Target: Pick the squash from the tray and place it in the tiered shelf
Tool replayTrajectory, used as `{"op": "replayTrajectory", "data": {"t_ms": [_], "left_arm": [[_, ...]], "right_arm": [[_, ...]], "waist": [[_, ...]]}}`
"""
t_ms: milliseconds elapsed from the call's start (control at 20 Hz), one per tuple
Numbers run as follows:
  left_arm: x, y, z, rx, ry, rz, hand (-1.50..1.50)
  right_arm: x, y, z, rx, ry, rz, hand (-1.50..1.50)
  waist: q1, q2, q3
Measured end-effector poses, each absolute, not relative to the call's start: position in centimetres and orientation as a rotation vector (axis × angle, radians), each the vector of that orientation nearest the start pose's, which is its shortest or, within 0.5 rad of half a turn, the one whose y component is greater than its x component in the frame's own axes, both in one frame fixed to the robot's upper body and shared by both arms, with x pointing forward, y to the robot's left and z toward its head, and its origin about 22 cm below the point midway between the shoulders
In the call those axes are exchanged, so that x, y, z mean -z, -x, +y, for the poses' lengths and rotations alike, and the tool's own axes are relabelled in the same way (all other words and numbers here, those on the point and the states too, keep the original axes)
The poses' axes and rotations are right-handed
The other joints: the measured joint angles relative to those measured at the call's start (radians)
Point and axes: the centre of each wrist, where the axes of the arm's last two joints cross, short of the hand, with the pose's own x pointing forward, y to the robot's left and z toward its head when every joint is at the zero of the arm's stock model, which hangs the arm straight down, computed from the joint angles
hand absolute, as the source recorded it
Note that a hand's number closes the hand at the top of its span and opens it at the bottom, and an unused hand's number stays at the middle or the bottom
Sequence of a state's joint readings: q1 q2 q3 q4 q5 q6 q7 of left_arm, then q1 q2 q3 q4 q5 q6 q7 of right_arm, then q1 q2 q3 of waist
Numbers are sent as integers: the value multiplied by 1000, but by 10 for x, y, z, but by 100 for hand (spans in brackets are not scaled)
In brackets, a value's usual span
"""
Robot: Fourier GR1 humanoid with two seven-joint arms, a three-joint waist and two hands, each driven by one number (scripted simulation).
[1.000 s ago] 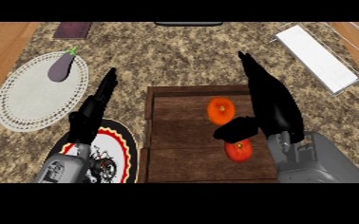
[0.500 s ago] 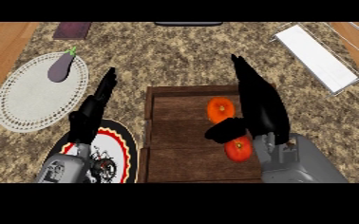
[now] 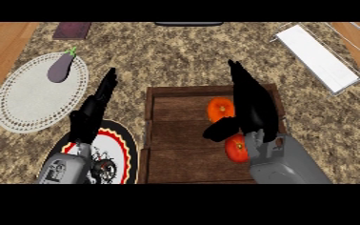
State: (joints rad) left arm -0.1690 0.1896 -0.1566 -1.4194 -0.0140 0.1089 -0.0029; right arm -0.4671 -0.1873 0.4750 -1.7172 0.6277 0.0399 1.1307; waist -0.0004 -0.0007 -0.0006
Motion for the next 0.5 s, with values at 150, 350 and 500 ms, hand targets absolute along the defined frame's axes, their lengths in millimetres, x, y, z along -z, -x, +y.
{"op": "replayTrajectory", "data": {"t_ms": [150, 350, 500], "left_arm": [[-9, -281, 226, 252, -105, -1575, 0], [-14, -280, 225, 254, -102, -1574, 0], [-11, -278, 217, 259, -105, -1572, 0]], "right_arm": [[-124, -275, -110, -693, 742, -1088, -150], [-121, -280, -107, -696, 749, -1066, -150], [-115, -280, -103, -706, 762, -1045, -150]], "waist": [[0, 0, 0], [1, 0, 0], [1, 0, 0]]}}
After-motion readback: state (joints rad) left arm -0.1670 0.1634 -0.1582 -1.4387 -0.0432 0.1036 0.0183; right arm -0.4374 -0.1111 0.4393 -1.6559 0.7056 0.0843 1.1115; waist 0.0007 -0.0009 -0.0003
